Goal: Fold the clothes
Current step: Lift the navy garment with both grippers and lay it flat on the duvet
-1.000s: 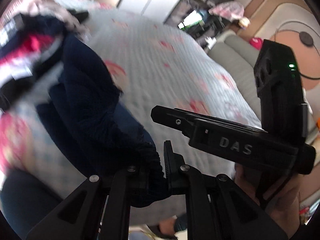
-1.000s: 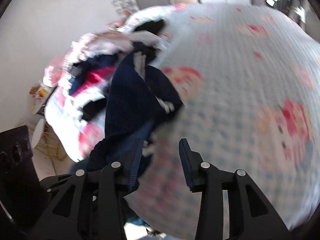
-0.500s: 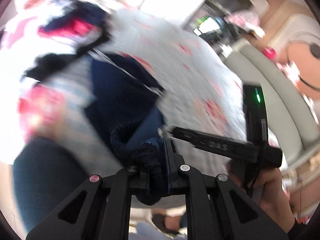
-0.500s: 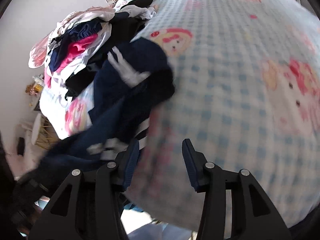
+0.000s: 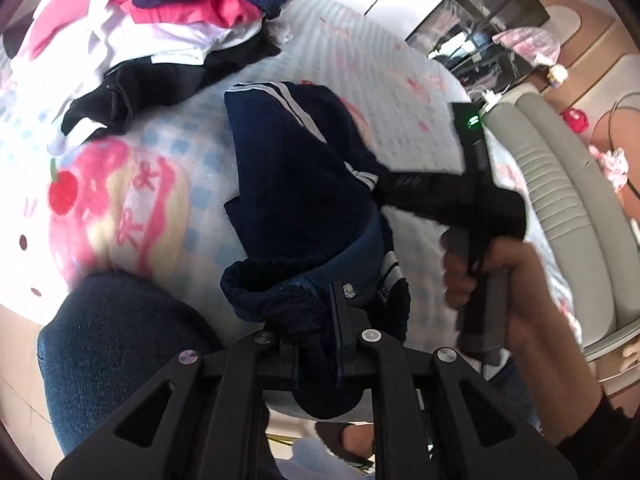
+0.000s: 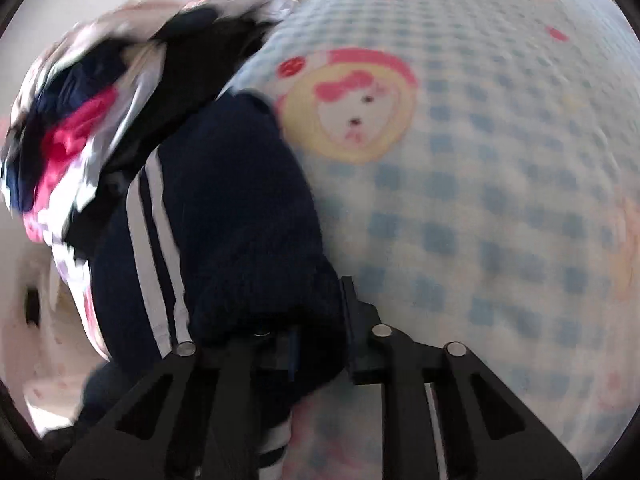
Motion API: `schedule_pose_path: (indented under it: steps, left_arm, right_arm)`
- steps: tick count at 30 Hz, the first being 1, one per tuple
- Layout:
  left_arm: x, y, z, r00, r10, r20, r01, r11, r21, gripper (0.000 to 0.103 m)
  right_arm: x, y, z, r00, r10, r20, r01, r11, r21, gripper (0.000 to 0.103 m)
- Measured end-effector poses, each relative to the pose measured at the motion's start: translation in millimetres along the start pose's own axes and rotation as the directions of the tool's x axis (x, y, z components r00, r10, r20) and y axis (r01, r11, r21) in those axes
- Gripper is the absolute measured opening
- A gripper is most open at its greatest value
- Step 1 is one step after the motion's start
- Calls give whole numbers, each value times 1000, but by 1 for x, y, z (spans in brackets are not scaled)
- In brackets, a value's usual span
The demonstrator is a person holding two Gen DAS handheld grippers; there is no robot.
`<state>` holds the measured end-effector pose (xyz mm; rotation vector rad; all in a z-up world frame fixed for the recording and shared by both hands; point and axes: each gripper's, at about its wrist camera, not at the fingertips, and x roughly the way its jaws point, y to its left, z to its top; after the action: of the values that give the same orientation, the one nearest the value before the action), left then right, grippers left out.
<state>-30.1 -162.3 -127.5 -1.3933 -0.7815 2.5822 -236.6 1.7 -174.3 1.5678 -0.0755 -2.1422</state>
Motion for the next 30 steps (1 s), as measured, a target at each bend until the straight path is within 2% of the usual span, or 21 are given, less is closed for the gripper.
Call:
schedule_pose_path:
  steps: [1, 3, 4, 7, 10, 12, 14, 16, 17, 20, 22, 25, 29, 30]
  left_arm:
    - [-3, -5, 1, 1000, 1, 12, -1, 1000, 20, 12]
    - [-9, -16, 6, 999, -12, 34, 9, 998, 69, 12]
    - [-12, -26, 9, 999, -21, 43, 17, 995, 98, 12]
    - [-24, -59, 21, 995, -61, 81, 45, 980, 191, 11]
    - [-44, -105, 32, 982, -109, 157, 53, 945, 322, 11]
    - [-56, -135, 33, 972, -115, 206, 21, 913, 407, 11]
    - [-56, -153, 30, 973, -96, 210, -11, 889, 457, 11]
    - [-40, -160, 22, 985, -67, 161, -17, 882, 470, 11]
    - [-29, -157, 14, 991, -61, 123, -3, 886, 464, 12]
    - [9, -148, -14, 1000, 7, 6, -8, 900, 435, 12]
    - [29, -143, -32, 997, 67, -48, -41, 907, 418, 12]
    - [36, -127, -48, 993, 70, -91, -33, 933, 357, 12]
    - [24, -117, -55, 995, 38, -88, -10, 952, 307, 16]
    - [24, -116, -54, 996, 38, -80, -11, 952, 307, 16]
  right_arm:
    - [-16, 0, 1, 998, -13, 54, 13, 1000, -8, 12]
    - [-52, 3, 0, 985, -82, 153, 92, 994, -64, 10]
    - [-71, 5, -1, 973, -112, 203, 132, 987, -87, 9]
    - [-145, -5, -12, 932, -148, 332, 184, 980, -81, 9]
    - [-224, -26, -40, 877, -170, 449, 197, 980, -14, 9]
    - [-261, -46, -61, 848, -198, 492, 194, 979, 59, 9]
    - [-291, -73, -94, 824, -252, 507, 198, 967, 158, 9]
    - [-294, -98, -126, 829, -318, 461, 232, 944, 234, 9]
    - [-287, -110, -145, 845, -342, 410, 249, 932, 265, 10]
    - [-248, -133, -187, 906, -333, 261, 248, 919, 307, 10]
    - [-222, -140, -209, 927, -332, 172, 269, 912, 310, 11]
    - [-209, -134, -222, 930, -334, 150, 289, 921, 261, 23]
    - [-216, -126, -222, 910, -365, 197, 329, 924, 192, 43]
    - [-218, -126, -221, 905, -372, 207, 338, 924, 179, 44]
